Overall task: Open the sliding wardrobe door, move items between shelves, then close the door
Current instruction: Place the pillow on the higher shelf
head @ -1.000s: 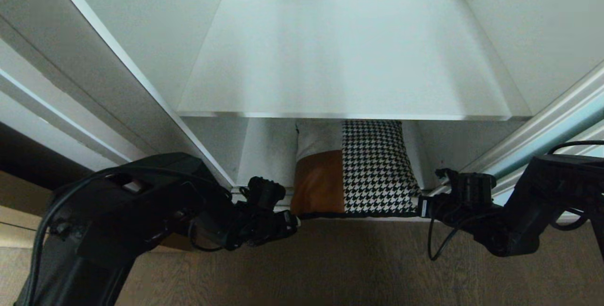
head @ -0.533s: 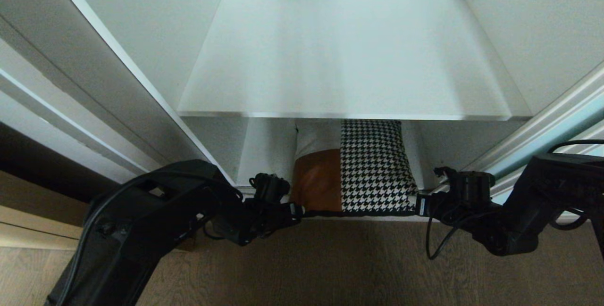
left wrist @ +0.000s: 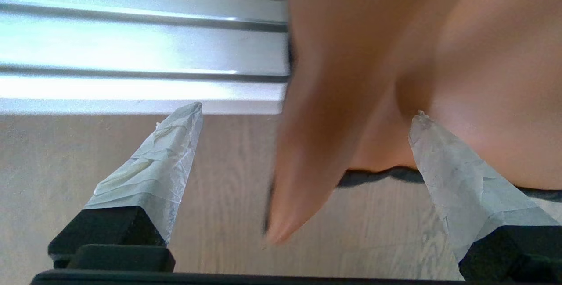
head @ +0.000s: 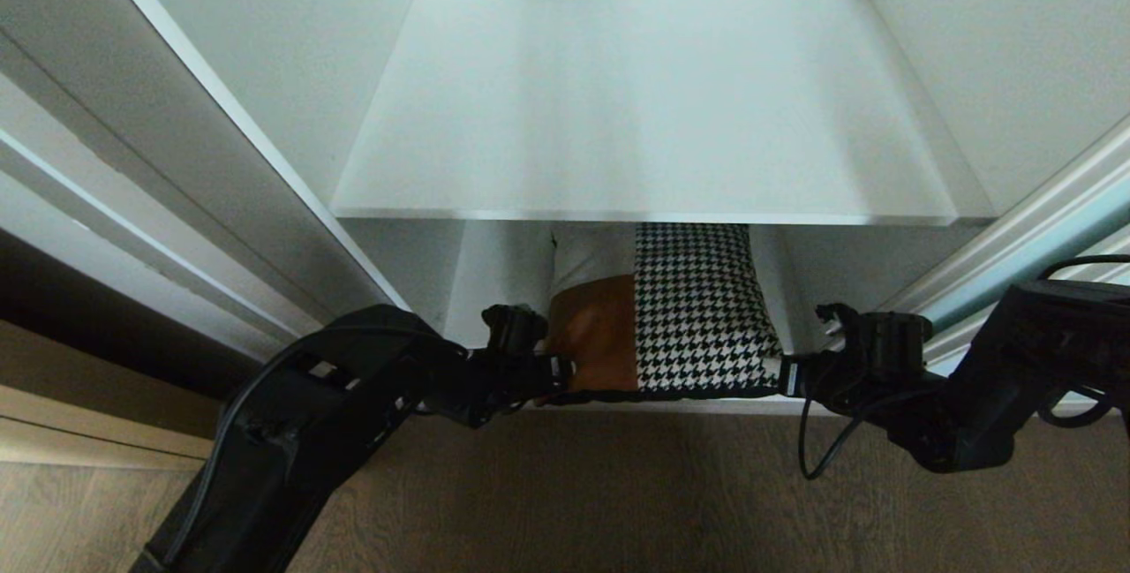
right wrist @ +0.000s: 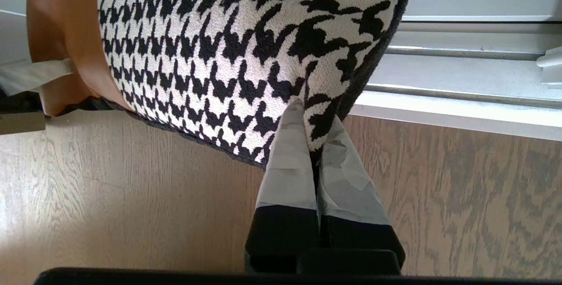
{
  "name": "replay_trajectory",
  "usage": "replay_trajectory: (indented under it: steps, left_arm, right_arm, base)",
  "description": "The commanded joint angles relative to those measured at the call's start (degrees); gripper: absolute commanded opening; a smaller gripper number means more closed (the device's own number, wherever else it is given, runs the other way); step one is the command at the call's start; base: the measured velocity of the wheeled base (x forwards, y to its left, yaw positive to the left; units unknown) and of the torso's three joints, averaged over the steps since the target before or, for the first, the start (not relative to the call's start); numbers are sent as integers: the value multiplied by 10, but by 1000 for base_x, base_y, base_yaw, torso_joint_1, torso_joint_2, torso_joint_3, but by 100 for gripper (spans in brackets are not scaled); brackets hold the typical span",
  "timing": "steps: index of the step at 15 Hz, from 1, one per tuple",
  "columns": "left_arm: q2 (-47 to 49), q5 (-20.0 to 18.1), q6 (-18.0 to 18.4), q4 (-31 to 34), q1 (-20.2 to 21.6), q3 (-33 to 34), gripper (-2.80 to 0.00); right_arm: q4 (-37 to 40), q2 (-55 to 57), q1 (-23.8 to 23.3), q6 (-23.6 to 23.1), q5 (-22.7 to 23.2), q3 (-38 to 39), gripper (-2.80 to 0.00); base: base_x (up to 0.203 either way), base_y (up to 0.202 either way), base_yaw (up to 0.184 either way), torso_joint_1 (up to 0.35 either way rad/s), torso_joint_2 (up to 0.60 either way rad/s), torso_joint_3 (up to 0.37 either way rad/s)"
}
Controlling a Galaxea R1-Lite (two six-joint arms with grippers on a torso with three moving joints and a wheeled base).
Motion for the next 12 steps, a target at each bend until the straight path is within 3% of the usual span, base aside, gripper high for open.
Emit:
replay_trajectory:
  steps: [1,5,7,9,12]
  left_arm:
    - [21,-6,2,3,1,-29,0]
    - [33,-66,4,31,1,-80,0]
    - [53,-73,15,55,1,-125,0]
    - [73,-75,48,71,10,-158,0]
    - [85,-77,75,74,12,-161,0]
  right_arm:
    - [-3,1,1,1,1,-1,-280]
    - [-5,5,4,2,2,1,-280]
    - [-5,4,4,2,7,3,-280]
    - [-5,4,4,2,8,1,-280]
    - [-4,4,4,2,8,-1,-280]
  base:
    - [0,0,0,0,0,0]
    - [0,0,0,0,0,0]
    - [0,0,0,0,0,0]
    - [0,0,0,0,0,0]
    - [0,0,0,0,0,0]
